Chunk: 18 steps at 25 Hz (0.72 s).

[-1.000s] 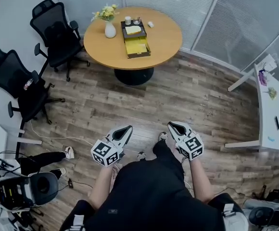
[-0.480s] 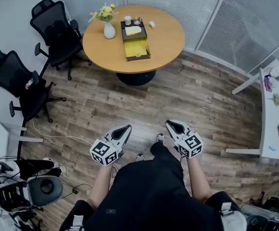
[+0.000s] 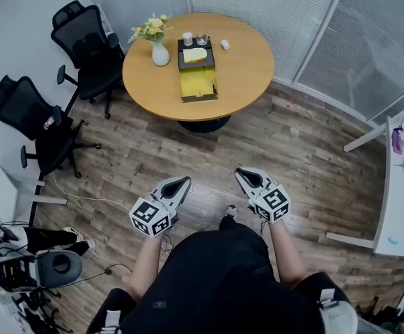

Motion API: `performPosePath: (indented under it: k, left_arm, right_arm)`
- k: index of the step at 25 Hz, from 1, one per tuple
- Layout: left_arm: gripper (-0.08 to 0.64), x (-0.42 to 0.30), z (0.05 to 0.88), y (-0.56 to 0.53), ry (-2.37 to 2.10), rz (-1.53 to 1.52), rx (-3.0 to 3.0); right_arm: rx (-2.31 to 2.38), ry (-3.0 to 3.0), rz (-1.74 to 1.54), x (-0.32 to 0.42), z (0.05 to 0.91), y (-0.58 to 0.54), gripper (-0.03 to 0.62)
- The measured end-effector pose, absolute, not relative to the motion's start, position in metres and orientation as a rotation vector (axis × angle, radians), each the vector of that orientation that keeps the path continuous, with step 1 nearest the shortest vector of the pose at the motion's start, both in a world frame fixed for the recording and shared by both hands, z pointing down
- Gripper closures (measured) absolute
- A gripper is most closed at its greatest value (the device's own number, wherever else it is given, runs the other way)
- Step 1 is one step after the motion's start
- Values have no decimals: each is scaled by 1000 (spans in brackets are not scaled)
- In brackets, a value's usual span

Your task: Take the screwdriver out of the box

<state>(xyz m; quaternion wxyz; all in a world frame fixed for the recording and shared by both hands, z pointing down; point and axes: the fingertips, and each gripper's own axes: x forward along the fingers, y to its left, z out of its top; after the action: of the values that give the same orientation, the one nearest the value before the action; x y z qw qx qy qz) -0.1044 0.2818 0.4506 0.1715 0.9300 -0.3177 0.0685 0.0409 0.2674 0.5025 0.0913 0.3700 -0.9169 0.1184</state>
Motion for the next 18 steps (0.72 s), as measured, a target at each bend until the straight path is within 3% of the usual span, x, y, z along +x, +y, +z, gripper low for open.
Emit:
performPosePath:
  k: [18]
  left_arm:
    - [554, -53, 468, 246, -1048, 258, 2577]
  right_arm:
    - [938, -2789, 400, 71, 523, 210, 581]
